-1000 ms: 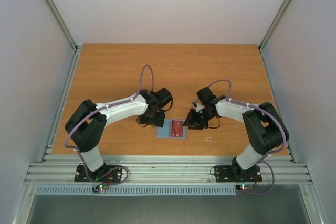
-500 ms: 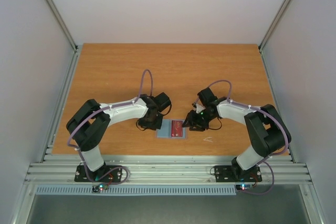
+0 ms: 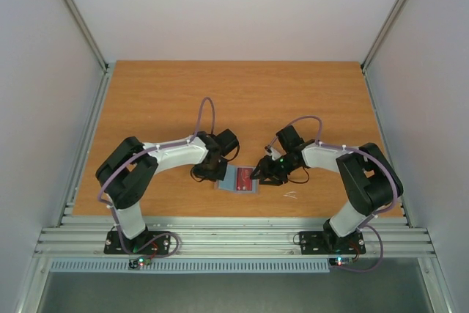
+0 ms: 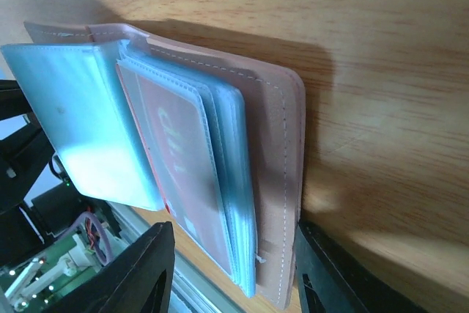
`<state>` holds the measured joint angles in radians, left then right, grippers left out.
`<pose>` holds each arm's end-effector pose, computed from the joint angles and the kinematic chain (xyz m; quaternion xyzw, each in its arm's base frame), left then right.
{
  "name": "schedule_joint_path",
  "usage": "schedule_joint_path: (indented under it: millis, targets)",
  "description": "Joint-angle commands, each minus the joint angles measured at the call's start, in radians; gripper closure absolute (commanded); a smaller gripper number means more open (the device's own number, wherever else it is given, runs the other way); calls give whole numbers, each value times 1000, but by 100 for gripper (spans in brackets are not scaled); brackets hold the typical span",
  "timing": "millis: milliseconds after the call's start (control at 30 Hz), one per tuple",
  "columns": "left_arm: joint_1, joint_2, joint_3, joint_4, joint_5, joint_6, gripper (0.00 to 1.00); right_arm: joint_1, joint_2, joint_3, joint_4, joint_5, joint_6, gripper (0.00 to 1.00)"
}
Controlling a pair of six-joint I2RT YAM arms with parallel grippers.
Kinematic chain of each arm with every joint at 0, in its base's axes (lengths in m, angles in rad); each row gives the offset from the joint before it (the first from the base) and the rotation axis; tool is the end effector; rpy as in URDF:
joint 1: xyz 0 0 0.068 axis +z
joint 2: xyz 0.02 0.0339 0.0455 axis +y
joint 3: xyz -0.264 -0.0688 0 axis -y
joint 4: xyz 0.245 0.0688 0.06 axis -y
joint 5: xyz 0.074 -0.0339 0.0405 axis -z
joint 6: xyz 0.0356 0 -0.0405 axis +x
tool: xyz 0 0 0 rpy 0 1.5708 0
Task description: Put the credit cards into the card holder
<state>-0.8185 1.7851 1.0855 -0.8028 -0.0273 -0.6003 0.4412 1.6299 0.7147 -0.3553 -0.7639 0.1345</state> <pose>0.2123 -0.2255 0.1503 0.1083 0.9934 -0.0119 0.0348 0.2264 0.1342 0.1242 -0.1952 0.8982 0.3928 0.0285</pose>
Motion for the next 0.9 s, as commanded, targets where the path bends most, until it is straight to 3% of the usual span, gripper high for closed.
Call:
schedule_joint_path:
  millis: [0, 267, 567, 867]
  targets:
    - [-15, 38, 19, 82, 83, 33, 97, 4, -39, -17, 64, -55, 6, 54]
    - [-14, 56, 36, 58, 79, 41, 98, 4, -129, -16, 53, -124, 39, 57]
    - [-15, 73, 53, 68, 107, 45, 98, 10, -109, 2, 101, -214, 85, 58]
    - [-15, 64, 94, 100, 221, 47, 98, 36, -96, 40, 124, -236, 122, 58]
